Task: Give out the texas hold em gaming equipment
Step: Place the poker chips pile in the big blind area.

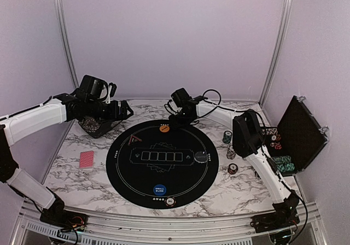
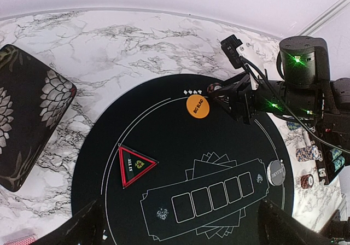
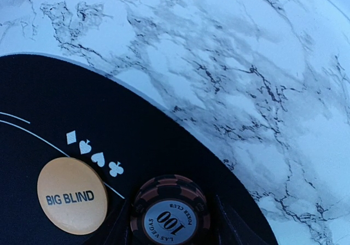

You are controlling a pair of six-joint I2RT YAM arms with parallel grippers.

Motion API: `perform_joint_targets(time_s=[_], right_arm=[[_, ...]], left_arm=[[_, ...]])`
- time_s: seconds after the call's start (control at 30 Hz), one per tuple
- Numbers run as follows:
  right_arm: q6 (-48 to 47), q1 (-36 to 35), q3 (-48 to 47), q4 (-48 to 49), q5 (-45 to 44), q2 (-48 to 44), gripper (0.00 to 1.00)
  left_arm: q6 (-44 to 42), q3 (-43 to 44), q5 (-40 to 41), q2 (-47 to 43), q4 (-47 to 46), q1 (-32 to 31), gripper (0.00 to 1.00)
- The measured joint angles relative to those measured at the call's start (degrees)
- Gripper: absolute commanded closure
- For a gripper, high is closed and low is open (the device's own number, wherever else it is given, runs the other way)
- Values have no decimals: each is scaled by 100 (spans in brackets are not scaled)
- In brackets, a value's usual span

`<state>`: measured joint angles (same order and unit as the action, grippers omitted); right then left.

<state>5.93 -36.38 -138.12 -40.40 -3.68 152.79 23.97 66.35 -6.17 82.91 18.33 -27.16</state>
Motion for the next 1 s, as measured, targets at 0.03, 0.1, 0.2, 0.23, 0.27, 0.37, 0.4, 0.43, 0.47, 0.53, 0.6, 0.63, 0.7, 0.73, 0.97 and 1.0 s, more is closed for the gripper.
perform_joint_targets(time_s=[0.03, 0.1, 0.2, 0.23, 0.27, 0.37, 0.4, 0.43, 0.47, 0.53, 0.6, 0.63, 0.7, 0.73, 0.97, 1.0], right_arm=[[0, 0, 0, 0, 0, 2, 52], [2, 0, 2, 0, 0, 0, 52], [4, 0, 26, 17, 2, 0, 52], [4, 0, 44, 35, 0, -2, 51], [7, 0, 70, 59, 0, -13, 51], [22, 0, 251, 179, 0, -98, 51], [28, -2, 332, 238, -2, -138, 51], [37, -2, 393, 271, -2, -173, 51], [50, -2, 470, 299, -4, -214, 50], [72, -2, 597, 356, -9, -280, 50], [107, -11, 726, 428, -11, -345, 50], [120, -13, 815, 455, -11, -393, 50], [138, -22, 940, 483, -15, -468, 50], [149, -37, 990, 492, -17, -498, 50], [203, -92, 1547, 573, -52, -835, 50], [221, -103, 1698, 601, -61, -920, 50]], left_arm=[[0, 0, 0, 0, 0, 0, 1], [0, 0, 0, 0, 0, 0, 1], [0, 0, 0, 0, 0, 0, 1], [0, 0, 0, 0, 0, 0, 1], [0, 0, 0, 0, 0, 0, 1], [0, 0, -2, 0, 0, 0, 1], [0, 0, -2, 0, 0, 0, 1], [0, 0, -2, 0, 0, 0, 1], [0, 0, -2, 0, 0, 0, 1], [2, 0, -4, 0, 0, 0, 1], [2, 0, -9, 0, 0, 0, 1], [0, 0, -13, 0, 0, 0, 1], [2, 0, -31, 0, 0, 0, 1], [2, 0, -37, 0, 0, 0, 1], [2, 0, -44, 0, 0, 0, 1], [2, 0, -44, 0, 0, 0, 1]])
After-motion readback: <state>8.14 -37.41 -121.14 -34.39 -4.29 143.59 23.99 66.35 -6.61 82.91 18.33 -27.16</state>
